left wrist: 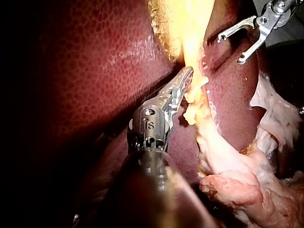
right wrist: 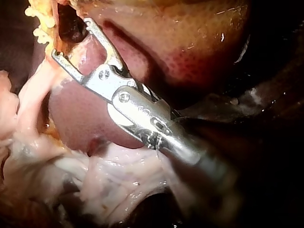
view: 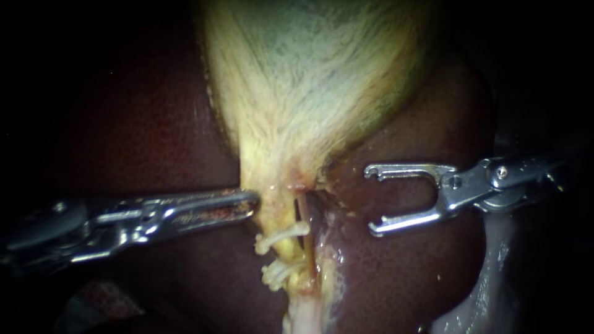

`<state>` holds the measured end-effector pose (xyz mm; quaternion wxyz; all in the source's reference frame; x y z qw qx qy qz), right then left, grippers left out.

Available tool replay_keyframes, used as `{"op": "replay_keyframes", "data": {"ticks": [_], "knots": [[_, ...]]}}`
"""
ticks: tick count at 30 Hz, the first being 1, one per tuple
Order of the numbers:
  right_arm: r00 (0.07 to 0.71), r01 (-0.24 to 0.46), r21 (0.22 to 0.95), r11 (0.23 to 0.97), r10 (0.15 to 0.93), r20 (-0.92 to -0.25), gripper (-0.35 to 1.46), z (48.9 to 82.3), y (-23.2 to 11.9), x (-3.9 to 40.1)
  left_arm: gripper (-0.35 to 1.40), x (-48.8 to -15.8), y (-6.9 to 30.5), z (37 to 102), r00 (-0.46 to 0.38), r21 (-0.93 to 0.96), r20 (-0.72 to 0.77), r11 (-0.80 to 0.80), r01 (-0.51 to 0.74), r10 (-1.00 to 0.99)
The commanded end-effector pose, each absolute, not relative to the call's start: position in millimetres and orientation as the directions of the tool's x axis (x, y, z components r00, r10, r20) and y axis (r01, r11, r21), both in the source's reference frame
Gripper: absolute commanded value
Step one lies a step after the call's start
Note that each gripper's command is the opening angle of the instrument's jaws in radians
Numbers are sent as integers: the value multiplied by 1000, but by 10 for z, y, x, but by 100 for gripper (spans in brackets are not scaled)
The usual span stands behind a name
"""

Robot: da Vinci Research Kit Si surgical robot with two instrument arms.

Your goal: Going back third clip left tube

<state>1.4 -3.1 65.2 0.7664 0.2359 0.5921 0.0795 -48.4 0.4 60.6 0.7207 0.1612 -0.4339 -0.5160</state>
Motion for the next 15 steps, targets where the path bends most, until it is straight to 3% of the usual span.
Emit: {"op": "replay_keyframes", "data": {"ticks": [1,15], "knots": [[286,168,457,873,401,-870,60,653,-32,15,-35,-486,4,608,93,679,458,415,606,-884],[285,179,458,871,400,-871,60,654,-35,18,-35,-503,-2,616,105,678,454,420,603,-885]]}}
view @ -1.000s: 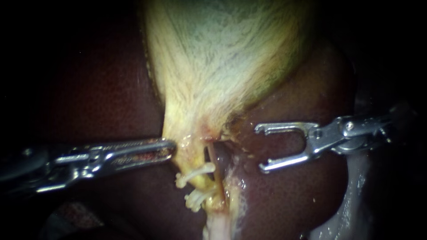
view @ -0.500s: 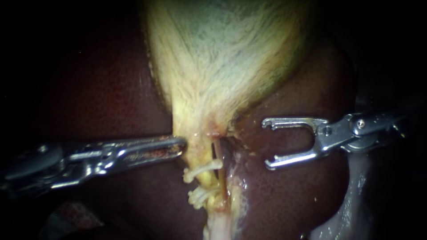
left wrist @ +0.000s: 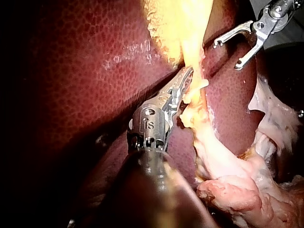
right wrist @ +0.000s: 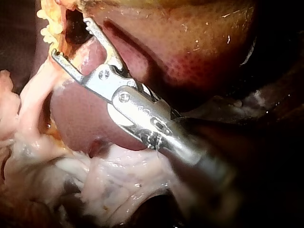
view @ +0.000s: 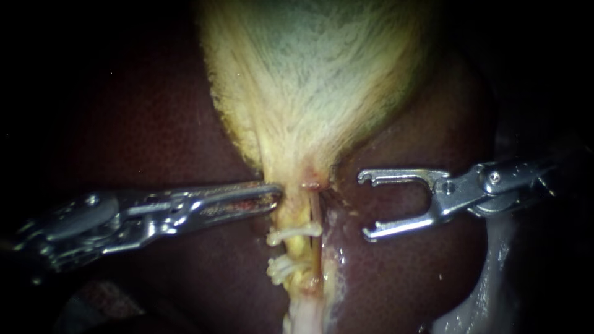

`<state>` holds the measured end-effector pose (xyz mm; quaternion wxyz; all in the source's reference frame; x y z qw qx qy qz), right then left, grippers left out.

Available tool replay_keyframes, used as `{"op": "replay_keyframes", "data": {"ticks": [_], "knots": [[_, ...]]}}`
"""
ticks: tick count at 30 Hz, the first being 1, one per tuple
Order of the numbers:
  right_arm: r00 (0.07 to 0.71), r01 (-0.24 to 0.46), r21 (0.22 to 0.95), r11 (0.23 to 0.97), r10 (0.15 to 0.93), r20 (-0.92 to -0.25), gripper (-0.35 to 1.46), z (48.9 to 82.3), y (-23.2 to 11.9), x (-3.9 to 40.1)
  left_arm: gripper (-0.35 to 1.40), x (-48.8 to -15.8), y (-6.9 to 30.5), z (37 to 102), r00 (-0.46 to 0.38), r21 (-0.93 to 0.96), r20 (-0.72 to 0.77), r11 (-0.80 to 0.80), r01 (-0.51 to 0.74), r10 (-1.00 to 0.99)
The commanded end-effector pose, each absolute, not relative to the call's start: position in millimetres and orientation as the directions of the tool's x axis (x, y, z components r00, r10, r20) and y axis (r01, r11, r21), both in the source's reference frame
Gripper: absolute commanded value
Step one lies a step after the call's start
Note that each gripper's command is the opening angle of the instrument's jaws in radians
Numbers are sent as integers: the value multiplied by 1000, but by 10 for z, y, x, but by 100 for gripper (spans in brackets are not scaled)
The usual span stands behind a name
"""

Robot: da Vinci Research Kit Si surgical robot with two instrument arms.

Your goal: Going back third clip left tube

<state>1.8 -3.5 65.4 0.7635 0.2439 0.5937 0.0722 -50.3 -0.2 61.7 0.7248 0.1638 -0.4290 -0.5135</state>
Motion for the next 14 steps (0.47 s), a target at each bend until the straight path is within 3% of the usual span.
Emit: {"op": "replay_keyframes", "data": {"ticks": [1,14], "knots": [[285,179,458,871,400,-871,60,654,-35,18,-35,-503,-2,616,105,678,454,420,603,-885],[285,180,458,870,399,-871,60,654,-35,16,-35,-502,-2,616,105,678,454,420,603,-885]]}}
